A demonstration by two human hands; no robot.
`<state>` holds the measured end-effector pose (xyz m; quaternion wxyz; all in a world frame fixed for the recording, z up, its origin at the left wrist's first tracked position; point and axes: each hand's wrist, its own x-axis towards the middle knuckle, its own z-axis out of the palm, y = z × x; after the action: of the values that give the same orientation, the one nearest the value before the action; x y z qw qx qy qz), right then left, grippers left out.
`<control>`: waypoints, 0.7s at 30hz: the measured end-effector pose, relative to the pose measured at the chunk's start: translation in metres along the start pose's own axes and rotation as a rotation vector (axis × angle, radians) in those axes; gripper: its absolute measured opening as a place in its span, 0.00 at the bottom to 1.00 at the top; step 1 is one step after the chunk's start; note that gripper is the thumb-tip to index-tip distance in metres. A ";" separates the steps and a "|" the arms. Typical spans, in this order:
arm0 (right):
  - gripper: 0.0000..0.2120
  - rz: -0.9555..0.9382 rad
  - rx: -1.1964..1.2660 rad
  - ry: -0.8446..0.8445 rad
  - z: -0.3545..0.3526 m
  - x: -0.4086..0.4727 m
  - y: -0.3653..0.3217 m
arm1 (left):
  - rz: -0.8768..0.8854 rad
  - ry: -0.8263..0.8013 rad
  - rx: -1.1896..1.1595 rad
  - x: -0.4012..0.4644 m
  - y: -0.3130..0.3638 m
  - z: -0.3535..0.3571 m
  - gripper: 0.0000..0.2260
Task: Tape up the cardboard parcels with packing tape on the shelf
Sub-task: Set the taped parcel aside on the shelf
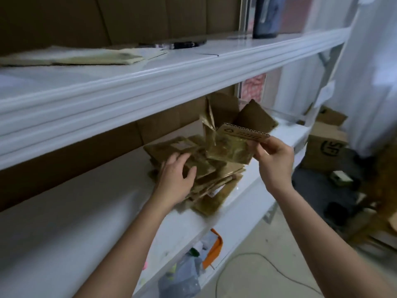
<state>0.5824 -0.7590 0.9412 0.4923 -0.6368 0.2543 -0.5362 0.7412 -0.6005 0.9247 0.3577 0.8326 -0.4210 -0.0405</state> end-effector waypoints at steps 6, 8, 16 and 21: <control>0.14 -0.020 -0.151 0.054 -0.051 0.084 0.062 | -0.025 -0.251 0.335 0.071 0.035 0.060 0.29; 0.15 -0.012 -0.168 0.045 -0.061 0.119 0.089 | -0.095 -0.331 0.407 0.095 0.039 0.080 0.34; 0.12 0.101 -0.212 -0.088 -0.075 0.258 0.194 | -0.448 -0.400 0.480 0.168 0.035 0.149 0.35; 0.10 0.104 -0.247 -0.159 -0.059 0.315 0.244 | -0.504 -0.331 0.596 0.181 0.032 0.175 0.32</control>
<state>0.6702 -1.1419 0.8543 0.4561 -0.7188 0.3112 -0.4225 0.7710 -0.8433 0.8573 0.0079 0.9587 -0.2494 -0.1366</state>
